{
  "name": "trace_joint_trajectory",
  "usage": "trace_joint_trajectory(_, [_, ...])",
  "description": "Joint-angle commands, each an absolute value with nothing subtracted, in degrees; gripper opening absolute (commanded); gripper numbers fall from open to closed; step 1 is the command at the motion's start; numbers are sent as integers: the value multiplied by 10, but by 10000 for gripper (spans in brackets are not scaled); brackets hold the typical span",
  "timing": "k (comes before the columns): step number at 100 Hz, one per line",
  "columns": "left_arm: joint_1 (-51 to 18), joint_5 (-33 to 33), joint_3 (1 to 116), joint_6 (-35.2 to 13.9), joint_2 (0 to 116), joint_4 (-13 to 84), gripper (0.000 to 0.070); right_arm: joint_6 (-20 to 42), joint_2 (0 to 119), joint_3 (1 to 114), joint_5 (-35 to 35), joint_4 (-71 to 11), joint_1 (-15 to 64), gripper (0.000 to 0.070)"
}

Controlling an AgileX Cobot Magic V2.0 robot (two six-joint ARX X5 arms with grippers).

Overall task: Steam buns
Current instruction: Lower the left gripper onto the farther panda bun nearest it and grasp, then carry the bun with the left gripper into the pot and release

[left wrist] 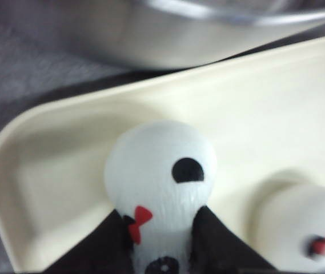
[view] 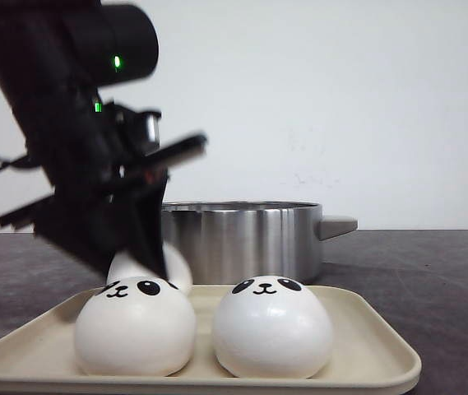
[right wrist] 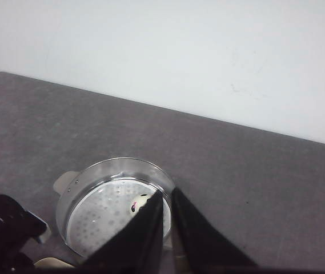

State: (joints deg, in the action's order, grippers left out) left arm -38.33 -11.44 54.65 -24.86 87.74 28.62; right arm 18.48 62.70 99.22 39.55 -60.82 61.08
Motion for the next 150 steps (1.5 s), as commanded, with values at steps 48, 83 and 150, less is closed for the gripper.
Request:
trace_joint_trajectory(48, [-376,-74,731,-125,798,315,3,189,633,1002,403,-617,618,17])
trace_joint_trajectory(83, [-321,-68,814,-118,942,302,3,188,633,1002,399,-622,618,17])
trace_joint_trajectory(150, [-293,-19,821,-118,1096,229,377,188,632,1001,405,-667,618,17])
